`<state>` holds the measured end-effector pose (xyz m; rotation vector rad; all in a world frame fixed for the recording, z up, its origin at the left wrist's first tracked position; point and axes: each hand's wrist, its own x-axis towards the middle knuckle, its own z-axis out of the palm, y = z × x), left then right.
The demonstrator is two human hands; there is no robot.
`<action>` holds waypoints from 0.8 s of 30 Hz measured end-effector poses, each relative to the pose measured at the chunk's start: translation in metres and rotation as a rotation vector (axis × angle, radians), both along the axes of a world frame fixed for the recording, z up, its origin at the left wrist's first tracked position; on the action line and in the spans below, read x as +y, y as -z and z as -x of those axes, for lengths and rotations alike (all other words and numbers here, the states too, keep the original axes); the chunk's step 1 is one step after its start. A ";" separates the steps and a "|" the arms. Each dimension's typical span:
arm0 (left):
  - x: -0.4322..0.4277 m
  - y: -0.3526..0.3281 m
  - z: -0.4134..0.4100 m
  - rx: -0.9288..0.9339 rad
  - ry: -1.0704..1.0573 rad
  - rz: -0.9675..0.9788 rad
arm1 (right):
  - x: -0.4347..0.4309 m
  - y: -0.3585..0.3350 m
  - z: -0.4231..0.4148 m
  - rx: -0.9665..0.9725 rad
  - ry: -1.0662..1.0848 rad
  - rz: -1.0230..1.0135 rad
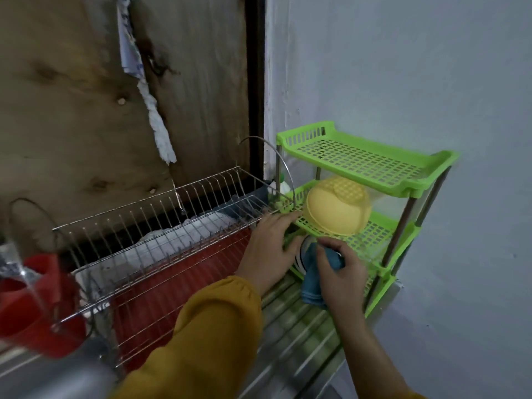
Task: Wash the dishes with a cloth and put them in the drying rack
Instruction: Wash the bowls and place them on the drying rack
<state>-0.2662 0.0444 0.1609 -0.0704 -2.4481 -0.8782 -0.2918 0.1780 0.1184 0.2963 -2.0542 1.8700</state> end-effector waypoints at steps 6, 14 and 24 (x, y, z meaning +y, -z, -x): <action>-0.045 0.031 -0.123 -0.038 -0.217 -0.227 | -0.054 0.019 -0.077 0.105 -0.263 -0.145; -0.128 0.077 -0.309 -0.127 -0.674 -0.297 | -0.149 0.046 -0.204 0.340 -0.683 -0.189; -0.196 0.093 -0.510 -0.320 -1.085 0.083 | -0.268 0.065 -0.352 0.780 -1.011 -0.418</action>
